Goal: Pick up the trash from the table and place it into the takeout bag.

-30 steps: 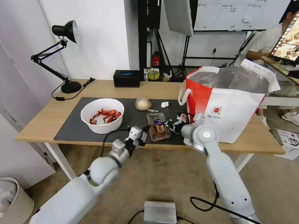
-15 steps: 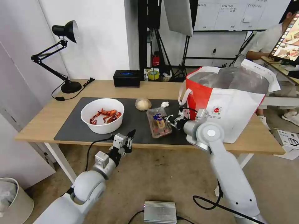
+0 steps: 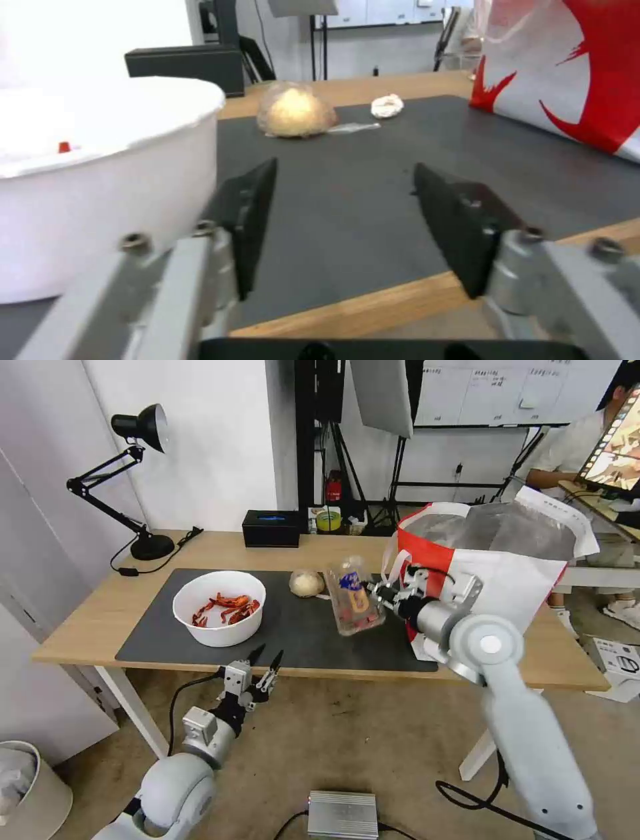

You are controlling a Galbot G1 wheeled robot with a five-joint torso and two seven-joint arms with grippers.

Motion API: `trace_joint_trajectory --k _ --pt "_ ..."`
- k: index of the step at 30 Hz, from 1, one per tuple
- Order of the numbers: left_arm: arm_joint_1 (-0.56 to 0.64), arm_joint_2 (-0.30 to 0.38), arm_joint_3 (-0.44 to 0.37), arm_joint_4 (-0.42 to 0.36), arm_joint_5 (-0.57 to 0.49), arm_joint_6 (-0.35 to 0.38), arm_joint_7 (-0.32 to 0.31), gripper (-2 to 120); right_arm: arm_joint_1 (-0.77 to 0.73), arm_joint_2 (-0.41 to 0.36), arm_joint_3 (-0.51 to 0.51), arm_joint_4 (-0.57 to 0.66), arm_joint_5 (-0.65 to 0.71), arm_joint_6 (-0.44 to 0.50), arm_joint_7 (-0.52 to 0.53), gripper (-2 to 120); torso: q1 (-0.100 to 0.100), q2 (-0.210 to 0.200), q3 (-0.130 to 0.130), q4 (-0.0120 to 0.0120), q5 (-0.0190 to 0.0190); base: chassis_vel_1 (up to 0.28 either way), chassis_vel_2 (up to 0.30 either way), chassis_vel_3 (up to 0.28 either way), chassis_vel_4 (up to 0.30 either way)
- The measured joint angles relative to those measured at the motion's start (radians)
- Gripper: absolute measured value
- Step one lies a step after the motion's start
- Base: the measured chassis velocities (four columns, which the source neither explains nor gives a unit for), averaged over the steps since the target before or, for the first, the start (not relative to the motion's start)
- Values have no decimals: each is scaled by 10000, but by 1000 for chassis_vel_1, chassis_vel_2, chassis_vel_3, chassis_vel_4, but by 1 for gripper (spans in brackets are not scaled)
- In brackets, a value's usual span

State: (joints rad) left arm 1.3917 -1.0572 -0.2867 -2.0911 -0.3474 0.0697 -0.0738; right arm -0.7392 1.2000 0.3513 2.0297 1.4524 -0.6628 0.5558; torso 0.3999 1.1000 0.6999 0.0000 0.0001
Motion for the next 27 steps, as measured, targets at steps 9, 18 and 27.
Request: trace_joint_trajectory --k 9,18,27 --pt "267 -122 -79 -86 130 5 -4 99 1207 -485 706 198 757 360 460 0 0 0 1 1 0 0 0 0 0" --pt "322 -175 -93 -90 203 -11 1 100 2061 -1503 1405 -93 1413 657 628 0 0 0 1 0 1 0 0 0 0" --pt "317 -292 54 -2 196 -77 2 100 2305 -2734 1654 -954 850 971 172 0 1 0 1 -1 2 0 0 0 0"
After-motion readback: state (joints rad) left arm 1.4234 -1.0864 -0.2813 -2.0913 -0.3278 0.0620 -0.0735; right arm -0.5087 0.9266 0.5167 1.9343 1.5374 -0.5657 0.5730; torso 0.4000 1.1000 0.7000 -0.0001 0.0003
